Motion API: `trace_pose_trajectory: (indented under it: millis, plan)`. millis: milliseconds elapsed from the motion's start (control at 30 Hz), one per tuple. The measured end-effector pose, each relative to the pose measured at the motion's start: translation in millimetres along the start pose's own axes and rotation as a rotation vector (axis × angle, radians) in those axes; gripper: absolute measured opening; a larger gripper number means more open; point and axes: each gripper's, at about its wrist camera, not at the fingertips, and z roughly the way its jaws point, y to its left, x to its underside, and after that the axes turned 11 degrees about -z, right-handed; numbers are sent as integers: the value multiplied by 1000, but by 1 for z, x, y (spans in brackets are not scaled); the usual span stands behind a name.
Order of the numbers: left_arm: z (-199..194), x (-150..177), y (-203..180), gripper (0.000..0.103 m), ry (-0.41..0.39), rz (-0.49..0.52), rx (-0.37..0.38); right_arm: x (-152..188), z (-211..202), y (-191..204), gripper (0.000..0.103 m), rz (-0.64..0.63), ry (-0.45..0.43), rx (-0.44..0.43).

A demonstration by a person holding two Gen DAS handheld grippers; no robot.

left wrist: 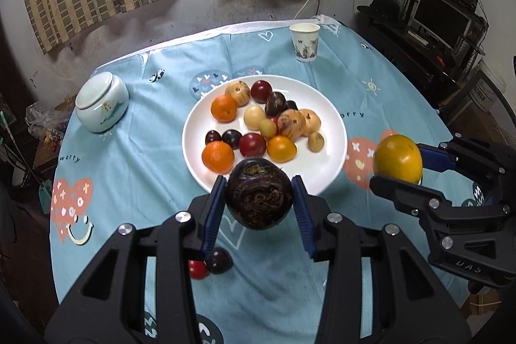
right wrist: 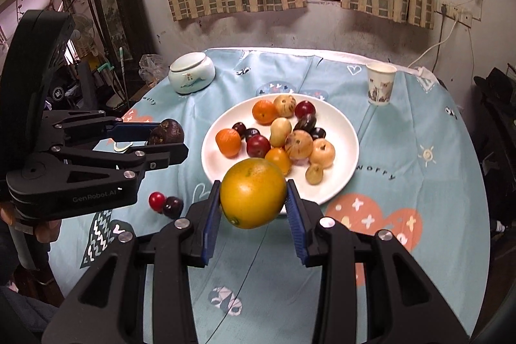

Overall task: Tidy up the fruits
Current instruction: 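Carry the yellow citrus and dark brown fruit over the white plate, then lower both fruits onto the plate and open both tools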

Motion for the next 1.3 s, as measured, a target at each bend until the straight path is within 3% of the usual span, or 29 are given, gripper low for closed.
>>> trace_pose_trajectory:
  millis: [567,867,1067,1100,1200,1300]
  plan:
    - [39,-55,11,42,-29,-27,-32,-62,47,-25,39,-62,-34,-2]
    - [113,-52,26,42,110,-65,-95,-58,125,-46,39,-43,105,13]
    - [134,-54,29,37,124,-80,-121,-64,153,-53,39,-42,125,35]
    - [136,-55,30,39,120,-84,-127,-65,157,-55,39,-39,141,35]
    - [139,-55,33,62,113,-89,-149,-65,164,-59,39,-50,188,76]
    - [138,-54,36,66,101,-90,-154,-62,155,-65,41,-30,154,66]
